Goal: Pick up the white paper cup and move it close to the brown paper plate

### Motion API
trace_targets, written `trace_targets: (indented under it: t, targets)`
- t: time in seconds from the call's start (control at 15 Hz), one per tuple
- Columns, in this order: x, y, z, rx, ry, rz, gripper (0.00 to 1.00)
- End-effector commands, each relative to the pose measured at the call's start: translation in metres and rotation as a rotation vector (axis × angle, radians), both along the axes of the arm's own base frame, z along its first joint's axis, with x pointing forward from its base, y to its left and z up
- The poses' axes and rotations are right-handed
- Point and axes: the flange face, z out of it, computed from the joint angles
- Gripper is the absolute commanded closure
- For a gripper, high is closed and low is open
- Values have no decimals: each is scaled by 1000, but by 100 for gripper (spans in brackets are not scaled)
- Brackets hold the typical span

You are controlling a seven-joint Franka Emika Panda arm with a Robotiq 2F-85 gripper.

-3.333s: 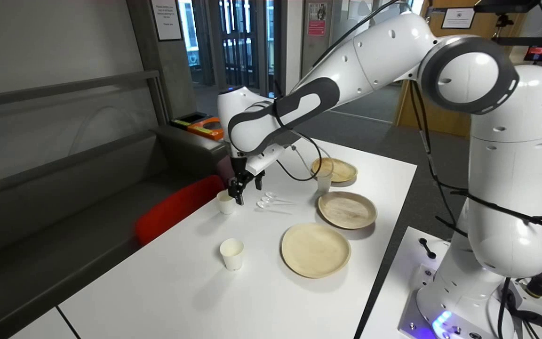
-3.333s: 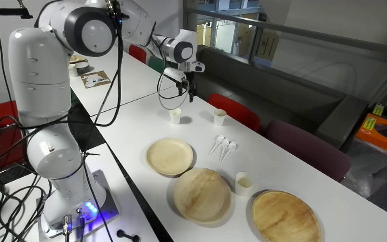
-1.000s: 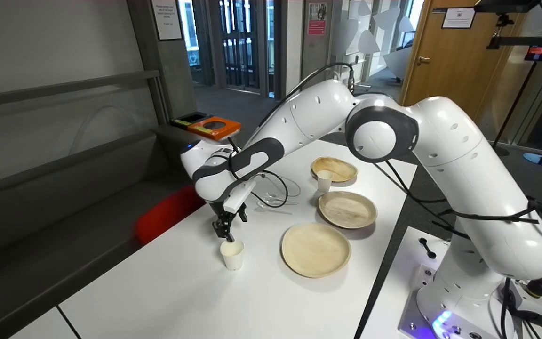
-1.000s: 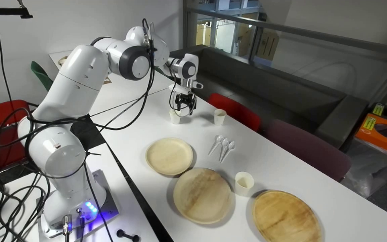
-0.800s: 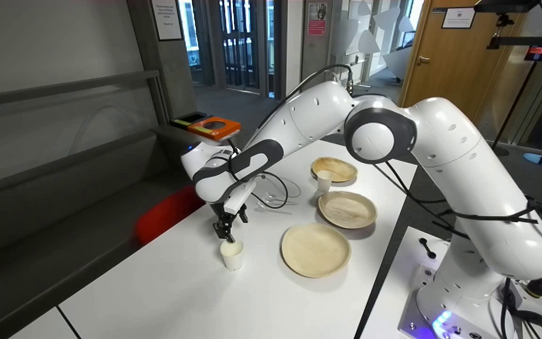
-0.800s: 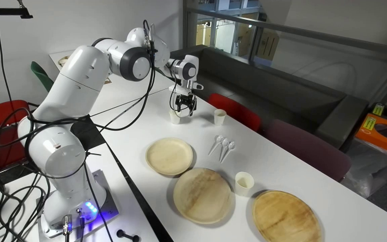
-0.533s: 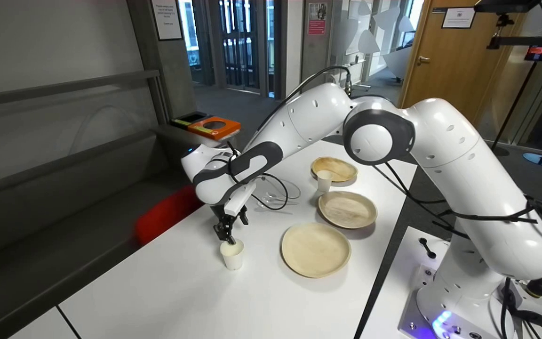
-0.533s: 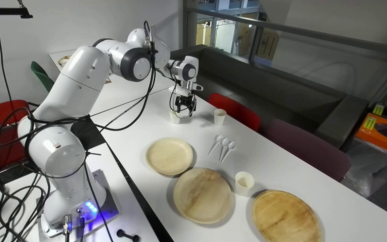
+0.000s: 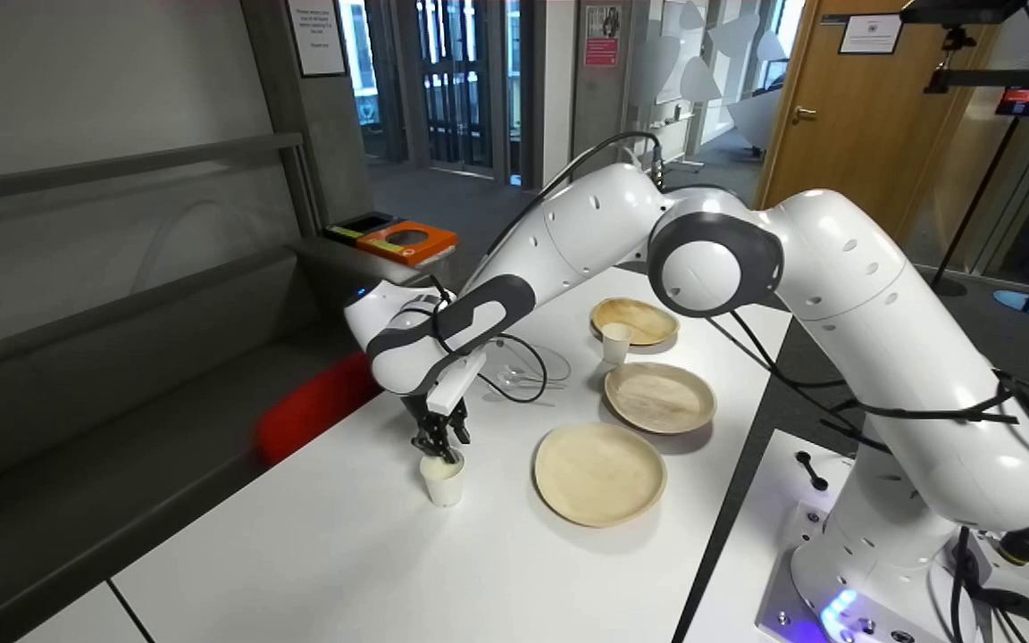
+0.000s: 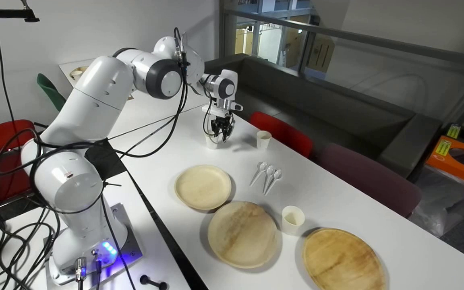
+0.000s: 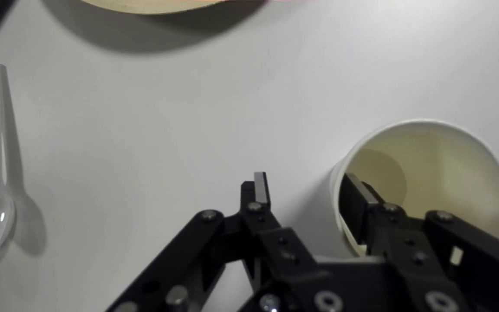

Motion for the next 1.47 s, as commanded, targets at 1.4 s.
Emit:
trace_targets:
  t: [1.4]
  targets:
    - [12, -143, 37, 42, -3, -224, 99]
